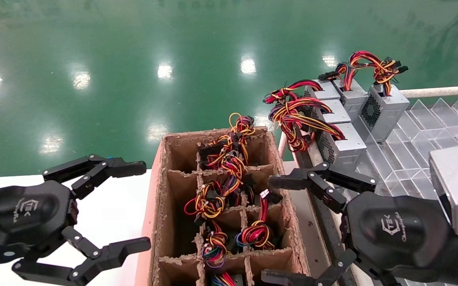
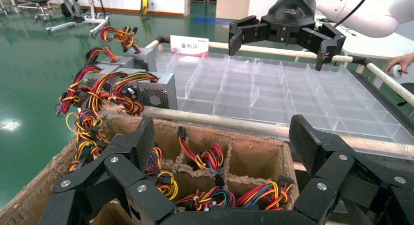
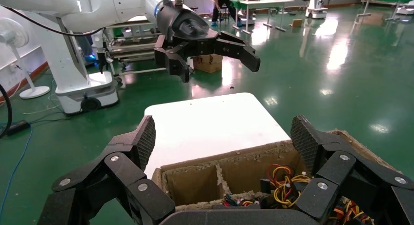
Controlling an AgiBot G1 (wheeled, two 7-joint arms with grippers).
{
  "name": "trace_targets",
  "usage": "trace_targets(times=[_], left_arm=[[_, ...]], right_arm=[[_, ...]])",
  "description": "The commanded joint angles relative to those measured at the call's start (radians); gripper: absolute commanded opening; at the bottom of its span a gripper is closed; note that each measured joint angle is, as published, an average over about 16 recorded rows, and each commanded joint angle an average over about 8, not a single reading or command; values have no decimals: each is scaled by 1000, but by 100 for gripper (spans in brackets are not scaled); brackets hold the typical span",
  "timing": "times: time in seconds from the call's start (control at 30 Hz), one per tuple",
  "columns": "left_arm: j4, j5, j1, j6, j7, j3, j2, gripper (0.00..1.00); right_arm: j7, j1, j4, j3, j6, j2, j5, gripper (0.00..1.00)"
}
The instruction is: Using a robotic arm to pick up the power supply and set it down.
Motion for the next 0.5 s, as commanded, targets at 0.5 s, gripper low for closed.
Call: trace_targets(times=[0.5], left_arm=[[0, 0, 0, 0, 0, 0, 0, 100]], right_arm=[[-3, 5, -7, -2, 3, -1, -3, 100]])
